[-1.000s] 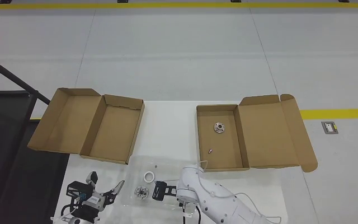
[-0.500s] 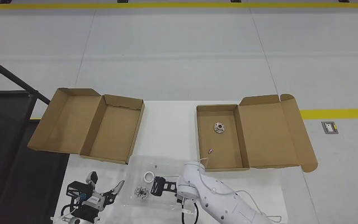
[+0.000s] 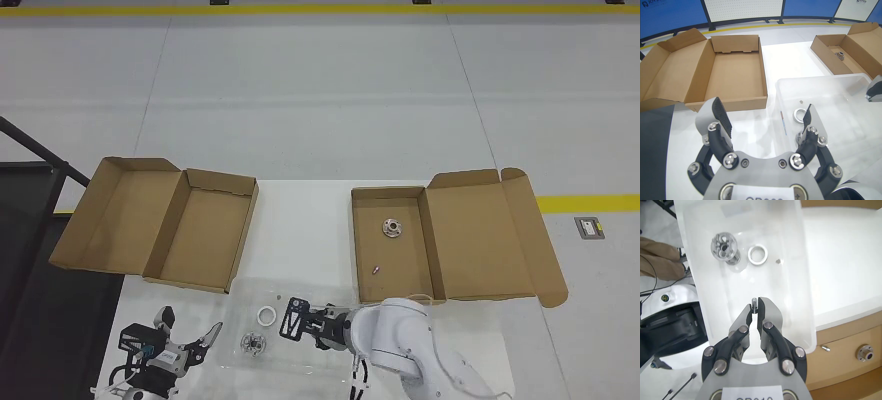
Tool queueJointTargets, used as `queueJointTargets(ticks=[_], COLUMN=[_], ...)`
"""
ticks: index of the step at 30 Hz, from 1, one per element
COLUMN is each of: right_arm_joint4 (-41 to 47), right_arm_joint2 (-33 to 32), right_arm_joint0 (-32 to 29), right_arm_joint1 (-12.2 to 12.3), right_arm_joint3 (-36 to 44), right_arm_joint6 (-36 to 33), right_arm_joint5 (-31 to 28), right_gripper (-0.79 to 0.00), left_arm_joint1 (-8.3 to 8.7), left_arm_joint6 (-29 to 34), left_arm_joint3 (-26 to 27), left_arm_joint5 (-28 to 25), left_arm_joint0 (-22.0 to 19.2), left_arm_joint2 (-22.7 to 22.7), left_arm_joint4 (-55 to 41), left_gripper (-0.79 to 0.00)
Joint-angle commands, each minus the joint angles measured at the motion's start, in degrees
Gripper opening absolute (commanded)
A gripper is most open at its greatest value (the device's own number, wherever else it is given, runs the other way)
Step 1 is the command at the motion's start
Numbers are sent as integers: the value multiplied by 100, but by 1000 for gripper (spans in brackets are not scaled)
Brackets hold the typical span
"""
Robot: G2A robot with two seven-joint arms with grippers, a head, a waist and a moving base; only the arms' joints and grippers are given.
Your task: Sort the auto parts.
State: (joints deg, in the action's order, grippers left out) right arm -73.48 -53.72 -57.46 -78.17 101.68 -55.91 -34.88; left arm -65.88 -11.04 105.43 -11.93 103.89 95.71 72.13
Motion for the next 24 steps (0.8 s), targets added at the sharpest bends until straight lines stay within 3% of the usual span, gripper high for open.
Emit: queueJointTargets(ticks=[1,9,16,19,24], right_arm_joint4=[-224,-878,-776,-819,-855], right_arm_joint2=[-330,-1266,-1796,-1966,-2142], right_arm_joint0=[-336,-1341,-1687,-1769,-1976], right_arm_joint1=[87,291,425,468,466], right_arm_joint3=[377,1095,982,873,886], right_arm_joint6=[695,3232,4979,5399,4760], right_arm_joint5=[-83,126,-648,-790,275], right_gripper=[-785,-785,-785,-785,-785], left_arm_joint1=[0,0,0,0,0], left_arm_joint6=[0,0,0,0,0], left_arm_joint3=[0,0,0,0,0], left_arm_joint5=[0,0,0,0,0], left_arm_joint0=[0,0,0,0,0], left_arm_joint2=[0,0,0,0,0], left_arm_joint4=[0,0,0,0,0], left_gripper=[0,0,0,0,0])
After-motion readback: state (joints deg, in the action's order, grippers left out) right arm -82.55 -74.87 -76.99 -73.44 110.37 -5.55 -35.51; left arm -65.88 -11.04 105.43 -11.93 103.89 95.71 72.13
